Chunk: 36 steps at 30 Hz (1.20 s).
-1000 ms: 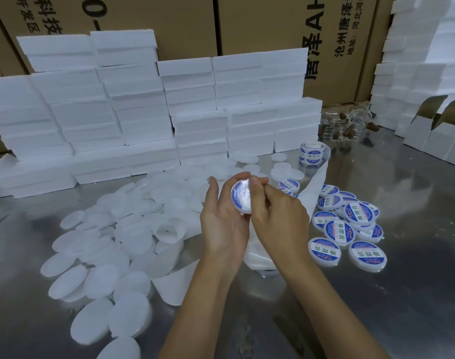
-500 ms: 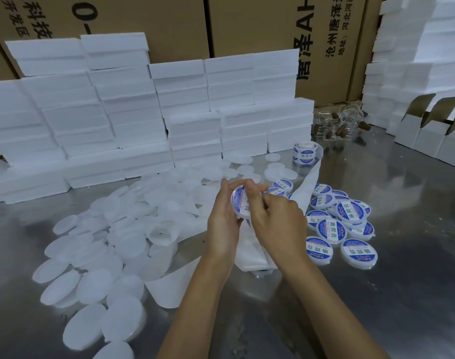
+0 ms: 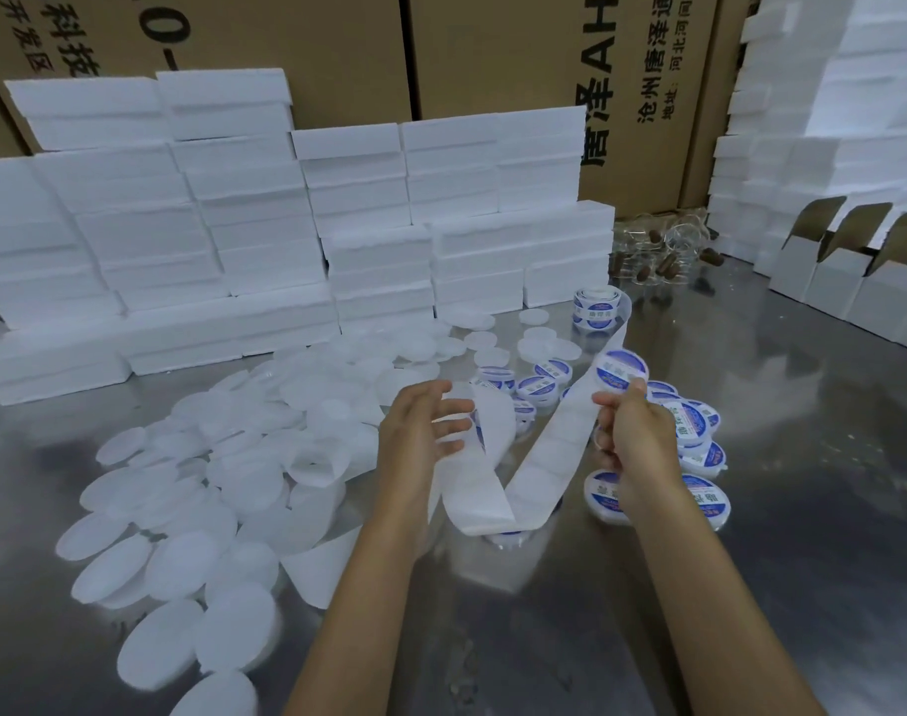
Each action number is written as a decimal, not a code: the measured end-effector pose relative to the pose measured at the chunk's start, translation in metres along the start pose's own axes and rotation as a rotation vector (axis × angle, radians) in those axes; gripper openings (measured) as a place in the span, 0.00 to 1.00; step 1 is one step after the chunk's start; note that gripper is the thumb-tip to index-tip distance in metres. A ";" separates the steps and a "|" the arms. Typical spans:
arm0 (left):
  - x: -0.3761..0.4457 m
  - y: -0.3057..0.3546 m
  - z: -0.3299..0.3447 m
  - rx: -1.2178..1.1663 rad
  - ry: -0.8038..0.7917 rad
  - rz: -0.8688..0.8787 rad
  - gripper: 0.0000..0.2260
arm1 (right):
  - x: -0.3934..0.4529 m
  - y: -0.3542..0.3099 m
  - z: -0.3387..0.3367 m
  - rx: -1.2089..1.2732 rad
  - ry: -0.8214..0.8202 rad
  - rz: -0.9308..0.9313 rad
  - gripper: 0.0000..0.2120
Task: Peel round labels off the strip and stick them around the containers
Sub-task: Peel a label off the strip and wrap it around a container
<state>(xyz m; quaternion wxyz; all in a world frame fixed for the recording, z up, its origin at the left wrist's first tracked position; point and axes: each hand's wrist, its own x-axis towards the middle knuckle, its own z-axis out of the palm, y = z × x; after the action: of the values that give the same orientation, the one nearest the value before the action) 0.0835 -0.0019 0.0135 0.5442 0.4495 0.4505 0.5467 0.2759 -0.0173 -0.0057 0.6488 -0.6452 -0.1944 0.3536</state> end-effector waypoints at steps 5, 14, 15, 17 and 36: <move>0.003 -0.005 -0.004 0.082 0.050 -0.017 0.10 | -0.002 0.000 -0.001 -0.013 -0.050 0.023 0.23; 0.000 0.011 -0.013 0.046 0.082 0.038 0.12 | -0.025 0.018 0.029 -0.361 -0.213 -0.308 0.22; -0.001 0.018 -0.019 0.043 0.089 0.106 0.12 | -0.027 0.020 0.032 -0.396 -0.216 -0.366 0.21; 0.002 0.037 -0.037 0.043 0.148 0.279 0.13 | -0.029 0.022 0.035 -0.437 -0.220 -0.452 0.19; 0.107 0.016 -0.111 1.005 0.331 0.088 0.06 | -0.023 0.020 0.039 -0.423 -0.179 -0.483 0.19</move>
<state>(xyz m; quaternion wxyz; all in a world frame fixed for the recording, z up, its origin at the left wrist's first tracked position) -0.0286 0.1046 0.0081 0.1598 0.5812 0.7174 0.3493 0.2285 -0.0079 -0.0174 0.5458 -0.6671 -0.4673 0.1967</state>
